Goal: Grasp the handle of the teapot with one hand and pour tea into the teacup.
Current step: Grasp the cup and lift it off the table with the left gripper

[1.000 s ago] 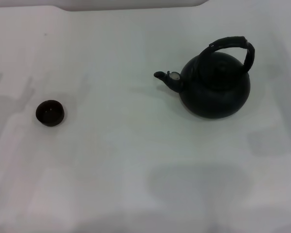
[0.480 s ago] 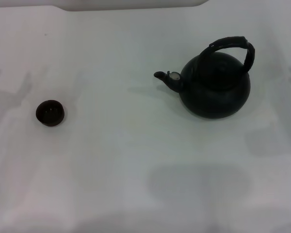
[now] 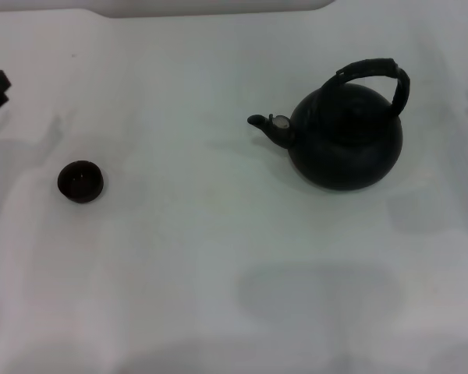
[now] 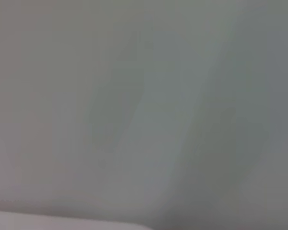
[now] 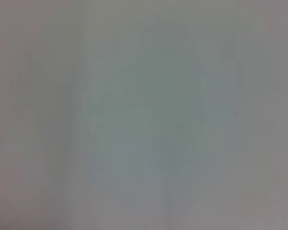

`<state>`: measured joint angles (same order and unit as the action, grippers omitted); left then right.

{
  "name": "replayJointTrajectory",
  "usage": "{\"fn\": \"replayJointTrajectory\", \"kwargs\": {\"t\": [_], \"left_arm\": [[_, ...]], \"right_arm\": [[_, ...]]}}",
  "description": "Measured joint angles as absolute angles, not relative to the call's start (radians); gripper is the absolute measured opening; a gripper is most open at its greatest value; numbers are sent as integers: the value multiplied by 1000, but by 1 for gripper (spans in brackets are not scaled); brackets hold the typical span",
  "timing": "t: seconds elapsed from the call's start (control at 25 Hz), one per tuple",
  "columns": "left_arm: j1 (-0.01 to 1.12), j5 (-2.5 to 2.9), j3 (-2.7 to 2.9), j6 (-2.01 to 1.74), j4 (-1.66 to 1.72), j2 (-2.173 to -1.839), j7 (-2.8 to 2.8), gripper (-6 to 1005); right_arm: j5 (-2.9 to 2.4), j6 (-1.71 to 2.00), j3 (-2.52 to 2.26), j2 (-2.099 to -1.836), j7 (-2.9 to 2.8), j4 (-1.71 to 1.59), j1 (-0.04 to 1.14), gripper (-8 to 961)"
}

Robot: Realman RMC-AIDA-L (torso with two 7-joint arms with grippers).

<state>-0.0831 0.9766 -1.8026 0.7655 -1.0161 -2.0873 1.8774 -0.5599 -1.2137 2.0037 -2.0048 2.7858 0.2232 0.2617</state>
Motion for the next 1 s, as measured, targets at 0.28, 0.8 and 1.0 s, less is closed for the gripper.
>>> {"fn": "replayJointTrajectory", "kwargs": {"t": [0.28, 0.8, 1.0], "left_arm": [[-136, 935, -1585, 500, -1189, -2081, 1773, 861], [-214, 1502, -1432, 256, -1446, -2071, 1014, 862], [-169, 1785, -1456, 308, -1390, -2076, 792, 862]], "right_arm": [[-562, -1176, 2006, -1999, 2792, 235, 273, 856], [-561, -1151, 2006, -1988, 2794, 249, 274, 855], [-563, -1117, 2006, -1987, 2806, 251, 285, 855]]}}
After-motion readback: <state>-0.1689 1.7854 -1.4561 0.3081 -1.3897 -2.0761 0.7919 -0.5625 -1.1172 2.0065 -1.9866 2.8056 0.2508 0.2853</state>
